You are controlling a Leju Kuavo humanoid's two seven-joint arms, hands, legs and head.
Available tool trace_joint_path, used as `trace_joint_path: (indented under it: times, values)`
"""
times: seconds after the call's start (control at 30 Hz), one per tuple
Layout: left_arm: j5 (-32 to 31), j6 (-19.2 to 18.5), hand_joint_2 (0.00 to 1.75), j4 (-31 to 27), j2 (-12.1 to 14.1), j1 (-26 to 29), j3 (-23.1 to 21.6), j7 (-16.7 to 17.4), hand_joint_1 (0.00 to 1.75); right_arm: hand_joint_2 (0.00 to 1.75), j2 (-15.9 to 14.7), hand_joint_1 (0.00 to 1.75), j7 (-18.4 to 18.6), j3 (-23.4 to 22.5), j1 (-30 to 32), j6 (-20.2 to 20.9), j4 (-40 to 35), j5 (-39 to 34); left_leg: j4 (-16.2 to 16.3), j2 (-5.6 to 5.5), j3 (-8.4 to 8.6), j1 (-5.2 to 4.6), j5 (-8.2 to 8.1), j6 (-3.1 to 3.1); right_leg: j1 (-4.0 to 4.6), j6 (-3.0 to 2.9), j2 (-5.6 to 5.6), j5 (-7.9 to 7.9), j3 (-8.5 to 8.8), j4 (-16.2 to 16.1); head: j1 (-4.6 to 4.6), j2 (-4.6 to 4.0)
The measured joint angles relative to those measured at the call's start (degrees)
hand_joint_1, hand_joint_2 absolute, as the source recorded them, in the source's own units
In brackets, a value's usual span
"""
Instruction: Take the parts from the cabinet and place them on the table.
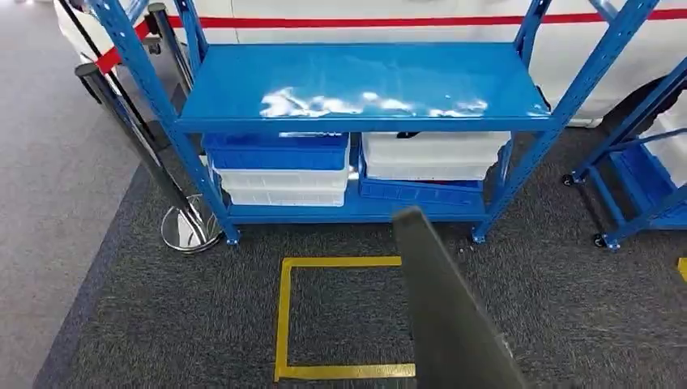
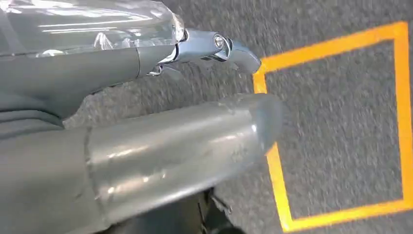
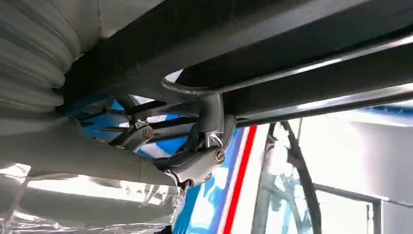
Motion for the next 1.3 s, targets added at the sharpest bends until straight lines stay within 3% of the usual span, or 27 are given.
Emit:
trace_joint_path:
  times: [0.03, 0.07, 0.13, 0.17, 0.2, 0.23, 0.3, 0.33, 0.37, 0.4, 0.5, 0.53, 0.6, 0.67, 0.7, 0.77, 0.83, 0.87, 0.9, 1.0, 1.03, 1.07, 1.13, 1.17, 1.2, 1.23, 1.3]
  values:
    - [0.0, 0.0, 0.00, 0.0, 0.0, -0.1, 0.0, 0.0, 0.00, 1.75, 0.0, 1.75, 0.0, 0.0, 0.1, -0.1, 0.0, 0.0, -0.1, 0.44, -0.41, 0.17, 0.63, 0.48, -0.40, 0.15, 0.46, -1.82, -0.46, 0.8, -0.24, 0.00]
    - [0.0, 0.0, 0.00, 0.0, 0.0, -0.1, 0.0, 0.1, 0.00, 1.75, 0.0, 1.75, 0.0, 0.1, 0.1, -0.2, 0.0, 0.0, -0.1, 0.48, -1.14, 0.16, 1.18, 1.11, -0.40, 0.19, 0.54, -5.02, -1.15, 2.9, 0.22, 0.00]
    - [0.0, 0.0, 0.00, 0.0, 0.0, -0.1, 0.0, 0.1, 0.00, 1.75, 0.0, 1.75, 0.0, 0.2, 0.1, -0.3, 0.0, 0.0, 0.1, 0.56, -2.66, -0.01, 2.26, 1.46, -0.46, 0.52, 0.60, -11.51, -3.24, 10.9, 0.33, 0.00]
    - [0.0, 0.1, 0.00, 0.0, 0.0, -0.1, 0.0, 0.1, 0.00, 1.75, 0.0, 1.75, 0.0, 0.2, 0.1, -0.3, 0.0, 0.0, 0.3, 0.61, -3.44, -0.10, 2.83, 1.45, -0.49, 0.68, 0.60, -13.14, -4.07, 14.8, 0.37, 0.00]
    - [0.0, 0.2, 0.00, 0.0, 0.0, -0.1, 0.0, 0.1, 0.00, 1.75, 0.0, 1.75, 0.0, 0.2, 0.1, -0.4, 0.1, 0.0, 0.5, 0.63, -4.27, -0.15, 3.29, 1.40, -0.51, 0.75, 0.59, -12.85, -4.11, 16.9, 0.33, 0.00]
    - [0.0, 0.3, 0.00, 0.0, 0.0, -0.1, 0.0, 0.2, 0.00, 1.75, 0.0, 1.75, 0.0, 0.2, 0.1, -0.5, 0.1, 0.0, 0.8, 0.65, -5.15, -0.18, 3.78, 1.31, -0.53, 0.75, 0.59, -11.07, -3.03, 16.8, 0.37, 0.00]
    - [0.0, 0.4, 0.00, 0.0, 0.0, -0.1, 0.0, 0.2, 0.00, 1.75, 0.0, 1.75, 0.0, 0.2, 0.1, -0.6, 0.2, 0.0, 1.3, 0.61, -6.72, -0.18, 4.55, 1.00, -0.52, 0.43, 0.59, -6.85, 2.41, 9.8, 0.35, 0.00]
    - [0.0, 0.4, 0.00, 0.0, 0.0, -0.1, 0.0, 0.2, 0.00, 1.75, 0.0, 1.75, 0.0, 0.2, 0.1, -0.7, 0.2, 0.0, 1.7, 0.53, -7.18, -0.17, 4.82, 0.76, -0.51, 0.13, 0.62, -6.12, 6.23, 4.3, 0.35, 0.00]
    - [0.0, 0.4, 0.00, 0.0, -0.1, -0.1, 0.0, 0.2, 0.00, 1.75, 0.0, 1.75, 0.0, 0.2, 0.0, -0.7, 0.2, -0.2, 1.9, 0.51, -7.72, -0.45, 5.06, 0.43, -0.19, -0.21, 0.74, -7.88, 8.61, 0.1, 0.37, 0.00]
    - [0.0, 0.4, 0.00, 0.0, -0.1, -0.1, -0.1, 0.2, 0.00, 1.75, 0.0, 1.75, -0.1, 0.2, 0.0, -0.9, 0.1, -0.2, 2.0, 0.51, -7.85, -0.44, 5.53, 0.13, 0.01, -0.54, 0.83, -8.30, 9.39, -1.7, 0.22, 0.00]
    - [0.0, 0.5, 0.00, 0.0, -0.1, 0.0, -0.2, 0.3, 0.00, 1.75, 0.0, 1.75, -0.3, 0.4, 0.2, -1.2, 0.1, -0.4, 1.5, 0.43, -8.38, -0.37, 7.01, -0.91, 0.13, -1.50, 0.76, -7.18, 8.19, -1.9, 0.26, 0.00]
    - [0.1, 0.6, 0.00, 0.0, 0.0, -0.1, -0.2, 0.3, 0.00, 1.75, 0.0, 1.75, -0.3, 0.4, 0.1, -1.4, 0.1, -0.4, 2.1, 0.38, -8.69, -0.23, 5.70, -1.30, -0.37, -2.06, 0.37, -6.56, 7.96, -2.2, 0.39, 0.00]
    - [0.4, 0.7, 0.00, 0.0, 0.0, 0.0, -0.3, 0.4, 0.00, 1.75, 0.1, 1.75, -0.5, 0.6, 0.2, -1.8, 0.1, -0.4, 7.1, 0.26, -10.44, -0.08, -0.01, -1.64, -0.28, -2.97, 0.30, -5.70, 6.87, -2.1, -0.09, 0.00]
    - [0.7, 0.8, 0.00, 0.0, 0.0, 0.0, -0.4, 0.4, 0.00, 1.75, 0.1, 1.75, -0.7, 0.6, 0.4, -2.2, -0.1, -0.4, 16.2, 0.27, -12.76, 0.01, -5.15, -1.99, -0.18, -2.99, 0.17, -4.85, 5.32, -1.6, -0.11, 0.00]
    - [0.7, 0.8, 0.00, 0.0, 0.0, 0.0, -0.5, 0.4, 0.00, 1.75, 0.1, 1.75, -0.7, 0.6, 0.5, -2.4, -0.1, -0.5, 19.1, 0.27, -13.05, 0.05, -5.56, -2.10, -0.17, -2.94, 0.12, -4.49, 4.44, -1.2, -0.13, 0.00]
    - [0.8, 0.9, 0.00, 0.0, 0.0, 0.0, -0.5, 0.4, 0.00, 1.75, 0.1, 1.75, -0.7, 0.6, 0.7, -2.7, -0.2, -0.7, 16.9, 0.28, -10.14, 0.11, -2.47, -2.14, -0.17, -2.76, 0.08, -3.95, 2.95, -0.5, -0.15, 0.00]
    - [0.8, 0.9, 0.00, 0.0, 0.0, -0.1, -0.6, 0.4, 0.00, 1.75, 0.1, 1.75, -0.8, 0.6, 0.8, -2.8, -0.2, -0.9, 7.3, 0.22, -3.54, 0.12, 1.03, -1.79, -0.19, -2.44, 0.17, -3.58, 1.69, 0.5, -0.15, 0.00]
    - [0.8, 0.9, 0.00, 0.0, 0.0, -0.3, -0.7, 0.4, 0.00, 1.75, 0.1, 1.75, -0.8, 0.6, 0.9, -2.8, -0.3, -0.9, 2.6, 0.09, -0.96, 0.02, -0.79, -1.36, -0.10, -2.10, 0.16, -3.33, 1.22, 0.7, -0.15, 0.00]
    - [0.8, 0.9, 0.00, 0.0, 0.0, -0.2, -0.9, 0.3, 0.00, 1.75, 0.1, 1.75, -0.8, 0.6, 0.9, -2.8, -0.4, -1.0, 0.8, -0.04, 0.09, -0.24, -0.82, -1.24, 0.00, -1.76, 0.13, -3.03, 1.01, 0.9, -0.02, 0.00]
    - [0.8, 1.1, 0.00, 0.0, 0.1, -0.3, -1.1, 0.4, 0.00, 1.75, 0.1, 1.75, -0.8, 0.7, 1.0, -2.9, -0.7, -1.2, 1.0, -0.04, -0.89, -0.50, 0.28, -0.47, -0.19, -0.66, 0.11, -1.51, 0.88, 0.4, -0.07, 0.00]
    - [0.8, 1.1, 0.00, 0.0, 0.0, -0.2, -1.2, 0.4, 0.00, 1.75, 0.0, 1.75, -0.8, 0.7, 1.1, -3.0, -0.7, -1.2, 0.2, 0.19, -1.20, 0.33, 1.17, 0.15, -0.04, -0.28, 0.22, -1.88, 0.54, 0.6, -0.11, 0.00]
    - [0.8, 1.1, 0.00, 0.0, 0.0, -0.3, -1.2, 0.4, 0.00, 1.75, 0.0, 1.75, -0.7, 0.7, 1.2, -3.1, -0.7, -1.4, 0.2, 0.39, -1.62, 0.16, 1.78, 0.57, -0.19, 0.00, 0.54, -4.22, 0.12, 1.7, -0.11, 0.00]
    - [0.8, 1.2, 0.00, 0.0, 0.0, -0.4, -1.3, 0.5, 0.00, 1.75, 0.0, 1.75, -0.7, 0.7, 1.2, -3.3, -0.7, -1.5, 0.3, 0.49, -3.27, 0.04, 2.86, 1.19, -0.39, 0.34, 0.64, -10.96, -1.97, 8.7, 0.42, 0.00]
    - [0.8, 1.3, 0.00, 0.0, 0.0, -0.4, -1.4, 0.5, 0.00, 1.75, 0.0, 1.75, -0.7, 0.7, 1.2, -3.3, -0.7, -1.5, 0.4, 0.59, -4.03, -0.04, 3.42, 1.27, -0.46, 0.54, 0.64, -13.38, -2.98, 12.8, 0.35, 0.00]
    - [0.8, 1.3, 0.00, 0.0, 0.1, -0.4, -1.4, 0.5, 0.00, 1.75, 0.0, 1.75, -0.6, 0.7, 1.3, -3.3, -0.7, -1.5, 0.6, 0.64, -4.98, -0.08, 4.04, 1.19, -0.50, 0.71, 0.64, -14.21, -3.55, 16.3, 0.39, -0.02]
    - [0.8, 1.4, 0.00, 0.0, 0.1, -0.4, -1.4, 0.5, 0.00, 1.75, 0.0, 1.75, -0.6, 0.7, 1.4, -3.4, -0.7, -1.6, 0.8, 0.68, -5.81, -0.08, 4.52, 1.11, -0.53, 0.79, 0.64, -13.05, -3.12, 17.4, 0.39, 0.00]
    - [0.8, 1.4, 0.00, 0.0, 0.1, -0.4, -1.4, 0.6, 0.00, 1.75, 0.0, 1.75, -0.6, 0.7, 1.6, -3.5, -0.7, -1.7, 1.4, 0.69, -7.51, -0.06, 5.34, 0.84, -0.61, 0.69, 0.62, -8.25, 1.06, 13.0, 0.37, 0.00]
